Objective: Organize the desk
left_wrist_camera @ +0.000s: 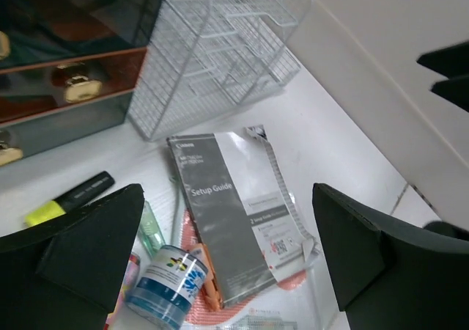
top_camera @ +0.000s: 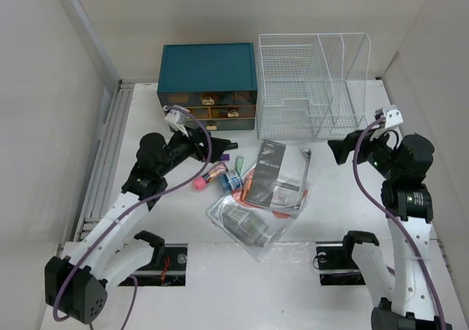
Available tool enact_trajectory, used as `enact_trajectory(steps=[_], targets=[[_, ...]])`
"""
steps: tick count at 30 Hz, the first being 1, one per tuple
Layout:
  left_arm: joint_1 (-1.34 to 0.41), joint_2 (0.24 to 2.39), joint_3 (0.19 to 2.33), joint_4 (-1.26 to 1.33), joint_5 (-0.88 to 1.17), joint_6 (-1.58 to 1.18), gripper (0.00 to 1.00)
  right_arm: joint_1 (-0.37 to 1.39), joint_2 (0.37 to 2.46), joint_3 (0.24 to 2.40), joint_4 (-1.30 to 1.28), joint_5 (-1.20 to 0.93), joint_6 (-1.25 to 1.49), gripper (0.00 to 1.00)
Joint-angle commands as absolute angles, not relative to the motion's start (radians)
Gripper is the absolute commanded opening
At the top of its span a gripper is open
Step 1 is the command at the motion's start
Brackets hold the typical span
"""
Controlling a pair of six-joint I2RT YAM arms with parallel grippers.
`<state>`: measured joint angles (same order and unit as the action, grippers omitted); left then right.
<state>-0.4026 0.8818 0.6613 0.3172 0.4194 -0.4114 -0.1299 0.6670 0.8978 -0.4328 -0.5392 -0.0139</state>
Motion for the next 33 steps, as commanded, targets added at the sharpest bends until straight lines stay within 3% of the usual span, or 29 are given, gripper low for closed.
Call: enact_trajectory(steps=[1,5,11,14,15,16,17,19,24,33], targets=[[-0.448,0.877,0.704,0.364,0.486,-0.371,1.0,-0.132,0.663,0.855,-0.361,-0.586,-0.037,1.0],[-0.532,0.897,0.704,0.364,0.512,-0.353,1.0,-0.132,0.663,0.781,-0.342,-0.612,-0.098,1.0],[-0.667,0.991,0.713,0.342,0.45,-0.308,1.0,-0.132,0.758,0.704,-0.244,-0.612,0.04,0.99],[-0.741,1.025,0.694,0.342,0.365,-0.282,0.95,-0.132,0.779,0.635,-0.196,-0.652,0.105,0.44],[-0.756,1.025,0.683,0.365,0.348,-0.282,0.91,-0.132,0.788,0.621,-0.196,-0.652,0.115,0.31],[-0.785,1.037,0.672,0.383,0.328,-0.282,0.88,-0.132,0.814,0.612,-0.196,-0.652,0.115,0.24],[-0.785,1.037,0.661,0.402,0.315,-0.282,0.88,-0.132,0.815,0.601,-0.196,-0.652,0.115,0.29],[-0.798,1.057,0.643,0.451,0.295,-0.291,0.84,-0.132,0.87,0.601,-0.196,-0.676,0.104,0.69],[-0.807,1.198,0.678,0.46,0.262,-0.302,0.77,-0.132,1.024,0.601,-0.141,-0.788,0.158,0.71],[-0.865,1.442,0.788,0.584,0.092,-0.267,0.68,-0.091,1.276,0.63,-0.038,-0.704,0.166,0.7]])
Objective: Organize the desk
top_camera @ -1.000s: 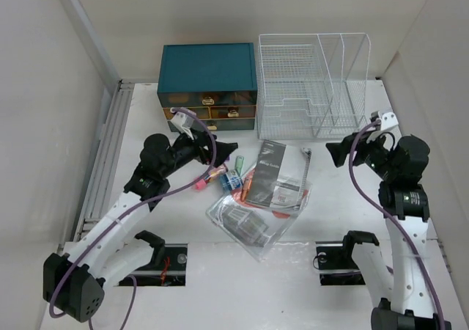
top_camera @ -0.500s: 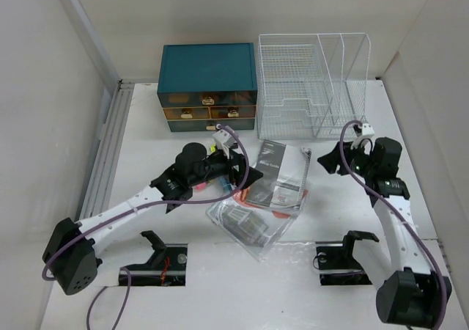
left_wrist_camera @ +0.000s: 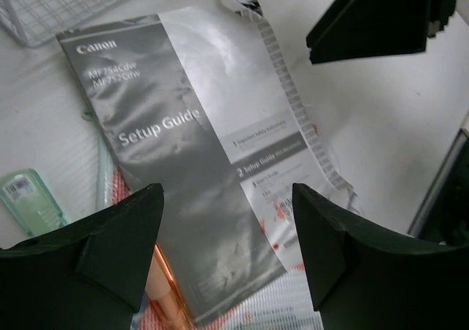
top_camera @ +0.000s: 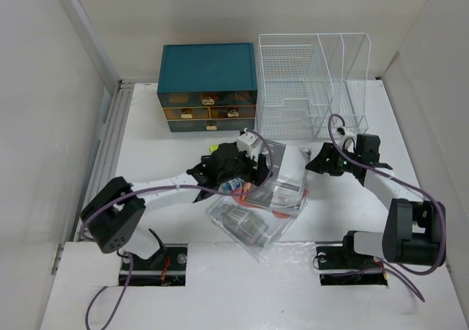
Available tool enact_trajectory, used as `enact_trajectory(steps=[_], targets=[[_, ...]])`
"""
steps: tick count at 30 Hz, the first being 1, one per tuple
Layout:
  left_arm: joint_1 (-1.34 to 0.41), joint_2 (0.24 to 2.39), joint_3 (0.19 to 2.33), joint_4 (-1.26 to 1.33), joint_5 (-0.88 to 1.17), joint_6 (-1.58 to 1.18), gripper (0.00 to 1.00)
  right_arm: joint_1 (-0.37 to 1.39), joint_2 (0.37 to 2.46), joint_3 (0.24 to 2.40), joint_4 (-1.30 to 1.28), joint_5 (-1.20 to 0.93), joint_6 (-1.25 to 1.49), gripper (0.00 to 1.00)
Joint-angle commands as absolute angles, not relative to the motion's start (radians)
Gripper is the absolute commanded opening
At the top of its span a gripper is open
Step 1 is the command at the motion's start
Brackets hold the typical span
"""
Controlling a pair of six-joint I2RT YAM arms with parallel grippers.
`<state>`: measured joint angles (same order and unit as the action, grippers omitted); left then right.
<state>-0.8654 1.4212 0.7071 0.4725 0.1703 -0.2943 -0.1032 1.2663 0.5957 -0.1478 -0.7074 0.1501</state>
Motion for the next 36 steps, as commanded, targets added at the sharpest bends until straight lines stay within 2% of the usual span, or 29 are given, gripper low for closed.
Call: enact_trajectory(steps=[1,9,18,36], targets=[[-0.865,1.478,0.799,0.584,0.092,-0.267,0.68,-0.091,1.276,0.63,-0.022,-0.69,0.166,0.7],[-0.831,1.583,0.821,0.617,0.063,-0.235,0.68,-0.055,1.394,0.63,0.069,-0.672,0.224,0.71],[-0.813,1.664,0.83,0.617,0.012,-0.235,0.62,0.009,1.485,0.641,0.163,-0.638,0.278,0.71],[-0.834,1.772,0.87,0.58,0.133,-0.253,0.49,0.029,1.545,0.623,0.183,-0.606,0.288,0.72]])
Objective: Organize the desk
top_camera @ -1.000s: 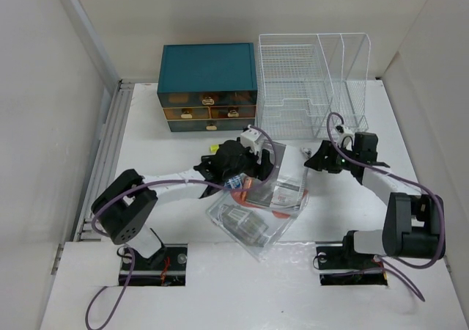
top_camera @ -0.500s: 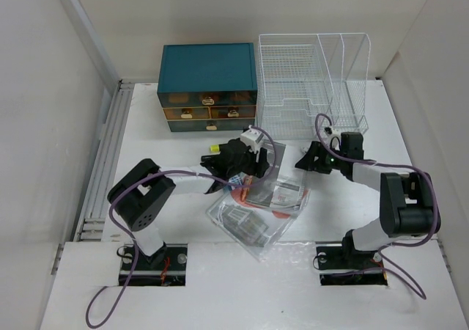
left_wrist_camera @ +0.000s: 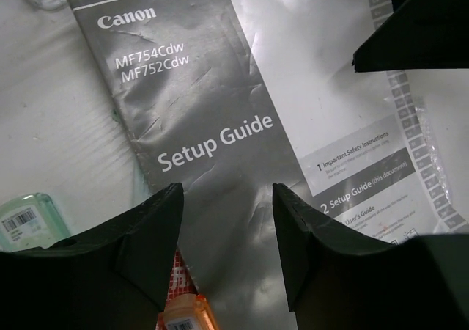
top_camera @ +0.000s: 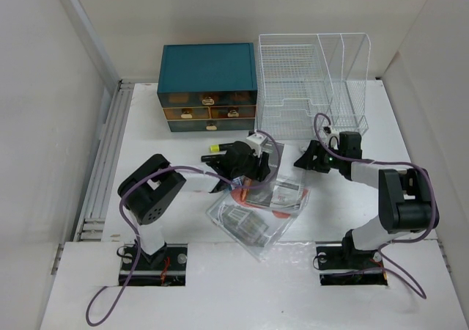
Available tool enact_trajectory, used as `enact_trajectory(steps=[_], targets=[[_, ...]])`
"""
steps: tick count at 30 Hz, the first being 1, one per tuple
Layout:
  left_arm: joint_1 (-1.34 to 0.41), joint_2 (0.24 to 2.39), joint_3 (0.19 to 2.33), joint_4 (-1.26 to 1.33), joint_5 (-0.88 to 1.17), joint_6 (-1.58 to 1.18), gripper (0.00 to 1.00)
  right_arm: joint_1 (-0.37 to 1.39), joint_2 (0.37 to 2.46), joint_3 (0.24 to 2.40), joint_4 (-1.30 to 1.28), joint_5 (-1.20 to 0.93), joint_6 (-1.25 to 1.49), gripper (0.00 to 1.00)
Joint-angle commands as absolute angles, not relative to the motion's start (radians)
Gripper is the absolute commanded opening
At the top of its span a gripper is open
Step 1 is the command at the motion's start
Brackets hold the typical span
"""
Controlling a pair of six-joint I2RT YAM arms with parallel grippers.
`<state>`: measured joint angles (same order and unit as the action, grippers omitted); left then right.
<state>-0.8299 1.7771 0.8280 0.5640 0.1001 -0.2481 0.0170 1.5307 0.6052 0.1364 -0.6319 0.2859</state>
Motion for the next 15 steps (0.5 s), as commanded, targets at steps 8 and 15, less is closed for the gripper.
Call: enact_trajectory(steps=[8,15], targets=[[-0.834,1.795,0.89,0.539,0.085,-0.253,0.48,0.029,1.565,0.623,0.183,-0.617,0.288,0.71],[-0.834,1.775,0.89,0.506,-0.083,-0.253,0.48,0.029,1.545,0.614,0.183,-0.607,0.288,0.71]])
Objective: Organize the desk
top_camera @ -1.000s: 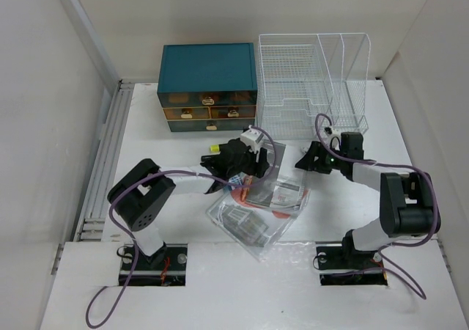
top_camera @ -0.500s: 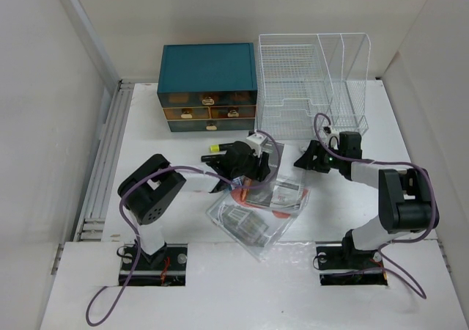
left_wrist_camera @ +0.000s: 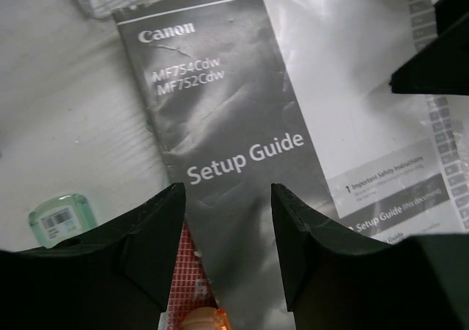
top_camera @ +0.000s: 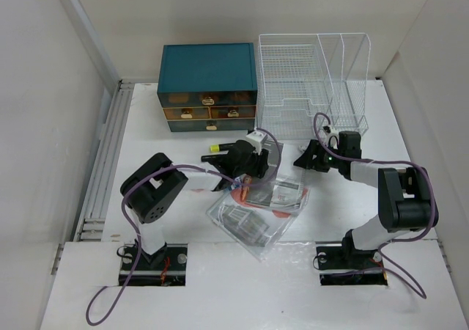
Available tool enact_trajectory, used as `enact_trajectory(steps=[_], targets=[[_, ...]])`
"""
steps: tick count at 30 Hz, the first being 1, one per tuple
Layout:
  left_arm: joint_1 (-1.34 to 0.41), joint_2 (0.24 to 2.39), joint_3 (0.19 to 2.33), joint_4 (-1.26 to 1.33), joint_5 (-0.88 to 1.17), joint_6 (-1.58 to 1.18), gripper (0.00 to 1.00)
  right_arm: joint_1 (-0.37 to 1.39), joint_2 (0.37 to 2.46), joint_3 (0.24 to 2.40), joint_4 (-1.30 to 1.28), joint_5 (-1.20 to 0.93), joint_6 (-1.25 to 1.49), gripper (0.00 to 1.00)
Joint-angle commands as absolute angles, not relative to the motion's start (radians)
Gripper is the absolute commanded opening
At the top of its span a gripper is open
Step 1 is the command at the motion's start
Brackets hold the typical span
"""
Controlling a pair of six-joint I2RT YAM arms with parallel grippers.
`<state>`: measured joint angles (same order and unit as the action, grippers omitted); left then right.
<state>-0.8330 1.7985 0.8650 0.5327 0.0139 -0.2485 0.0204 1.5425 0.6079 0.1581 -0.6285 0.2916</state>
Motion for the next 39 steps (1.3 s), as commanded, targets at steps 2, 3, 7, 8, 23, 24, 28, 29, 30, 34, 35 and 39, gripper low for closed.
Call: enact_trajectory(steps=[2,3,7,8,23,24,28,29,30,34,35,39], targets=[[-0.816,1.775,0.89,0.506,-0.092,-0.262,0.48,0.029,1.545,0.614,0.183,-0.607,0.288,0.71],[-0.816,1.775,0.89,0.506,-0.101,-0.262,0.48,0.029,1.545,0.614,0.183,-0.607,0.288,0.71],[-0.807,1.784,0.899,0.497,-0.048,-0.262,0.48,0.029,1.554,0.614,0.183,-0.607,0.288,0.71],[-0.807,1.784,0.913,0.486,-0.032,-0.262,0.48,0.029,1.554,0.614,0.183,-0.607,0.288,0.71],[-0.807,1.85,0.942,0.476,0.138,-0.262,0.34,0.029,1.612,0.632,0.183,-0.696,0.298,0.61],[-0.807,1.85,0.952,0.476,0.138,-0.262,0.34,0.029,1.621,0.632,0.183,-0.707,0.298,0.59],[-0.807,1.871,0.974,0.454,0.17,-0.253,0.3,0.029,1.621,0.632,0.183,-0.755,0.298,0.53],[-0.807,1.871,0.974,0.454,0.17,-0.253,0.3,0.029,1.621,0.632,0.192,-0.77,0.298,0.52],[-0.807,1.882,0.985,0.454,0.182,-0.253,0.3,0.029,1.621,0.632,0.207,-0.779,0.298,0.49],[-0.807,1.901,0.994,0.443,0.201,-0.253,0.28,0.029,1.611,0.632,0.216,-0.802,0.307,0.35],[-0.807,1.901,0.994,0.443,0.201,-0.253,0.28,0.029,1.594,0.641,0.216,-0.802,0.307,0.32],[-0.807,1.891,0.994,0.443,0.189,-0.253,0.28,0.029,1.531,0.641,0.216,-0.811,0.307,0.11]])
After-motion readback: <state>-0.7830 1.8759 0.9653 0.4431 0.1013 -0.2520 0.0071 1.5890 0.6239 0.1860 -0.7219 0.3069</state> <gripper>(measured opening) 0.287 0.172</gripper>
